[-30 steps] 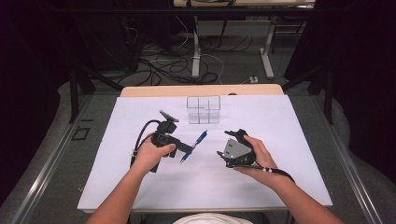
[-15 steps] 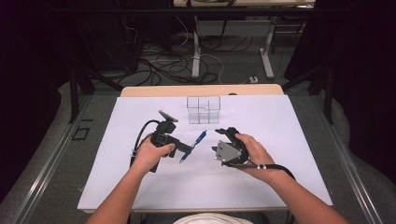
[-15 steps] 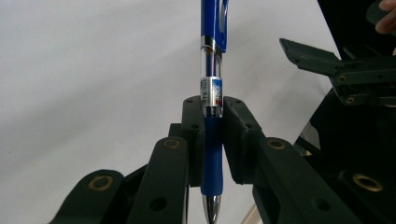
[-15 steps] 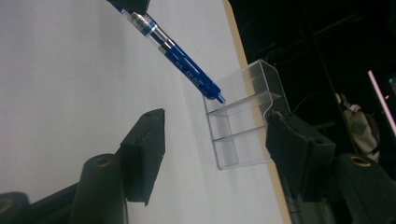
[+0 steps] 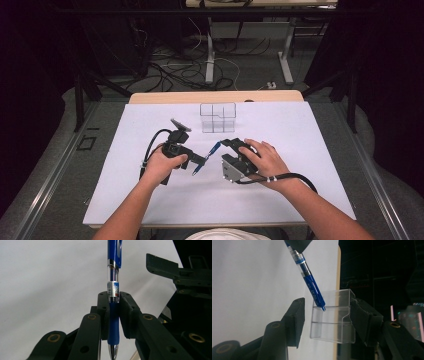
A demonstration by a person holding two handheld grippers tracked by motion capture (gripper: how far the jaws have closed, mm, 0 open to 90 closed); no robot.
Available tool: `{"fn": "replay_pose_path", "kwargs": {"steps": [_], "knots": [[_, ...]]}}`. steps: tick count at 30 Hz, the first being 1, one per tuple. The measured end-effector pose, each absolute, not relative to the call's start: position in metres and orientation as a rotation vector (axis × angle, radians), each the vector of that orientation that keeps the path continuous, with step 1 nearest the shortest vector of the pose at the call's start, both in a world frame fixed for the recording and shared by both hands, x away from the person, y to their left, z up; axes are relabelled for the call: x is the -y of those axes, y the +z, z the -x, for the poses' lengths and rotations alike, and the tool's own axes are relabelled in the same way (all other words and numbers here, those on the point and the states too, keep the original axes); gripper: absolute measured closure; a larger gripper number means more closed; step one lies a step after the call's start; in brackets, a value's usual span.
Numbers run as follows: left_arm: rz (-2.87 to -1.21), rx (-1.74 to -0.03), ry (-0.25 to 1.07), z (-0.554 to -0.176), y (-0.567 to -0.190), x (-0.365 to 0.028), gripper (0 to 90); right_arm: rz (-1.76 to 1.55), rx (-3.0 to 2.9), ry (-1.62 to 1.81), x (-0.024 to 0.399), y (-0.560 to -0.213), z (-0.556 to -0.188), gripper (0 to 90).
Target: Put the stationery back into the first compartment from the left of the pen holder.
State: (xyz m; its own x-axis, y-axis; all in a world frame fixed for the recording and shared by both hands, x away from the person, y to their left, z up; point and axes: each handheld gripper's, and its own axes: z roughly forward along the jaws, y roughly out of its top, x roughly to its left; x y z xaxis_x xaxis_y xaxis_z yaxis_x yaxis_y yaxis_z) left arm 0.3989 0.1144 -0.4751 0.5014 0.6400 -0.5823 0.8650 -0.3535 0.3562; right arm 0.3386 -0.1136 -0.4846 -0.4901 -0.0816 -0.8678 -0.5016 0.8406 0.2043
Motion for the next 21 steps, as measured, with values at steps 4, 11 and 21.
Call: {"fn": "replay_pose_path", "kwargs": {"steps": [4,11,21], "knots": [[-2.120,-1.216,-0.458,-0.399,-0.476,-0.113,79.5,0.525,-2.018,0.477,0.108,-0.486,-0.337,52.6],[-2.129,-1.224,-0.473,-0.398,-0.479,-0.108,79.5,0.622,-2.002,0.412,0.103,-0.490,-0.336,57.8],[-2.135,-1.209,-0.488,-0.397,-0.480,-0.105,79.5,0.676,-2.009,0.374,0.098,-0.498,-0.335,61.6]]}}
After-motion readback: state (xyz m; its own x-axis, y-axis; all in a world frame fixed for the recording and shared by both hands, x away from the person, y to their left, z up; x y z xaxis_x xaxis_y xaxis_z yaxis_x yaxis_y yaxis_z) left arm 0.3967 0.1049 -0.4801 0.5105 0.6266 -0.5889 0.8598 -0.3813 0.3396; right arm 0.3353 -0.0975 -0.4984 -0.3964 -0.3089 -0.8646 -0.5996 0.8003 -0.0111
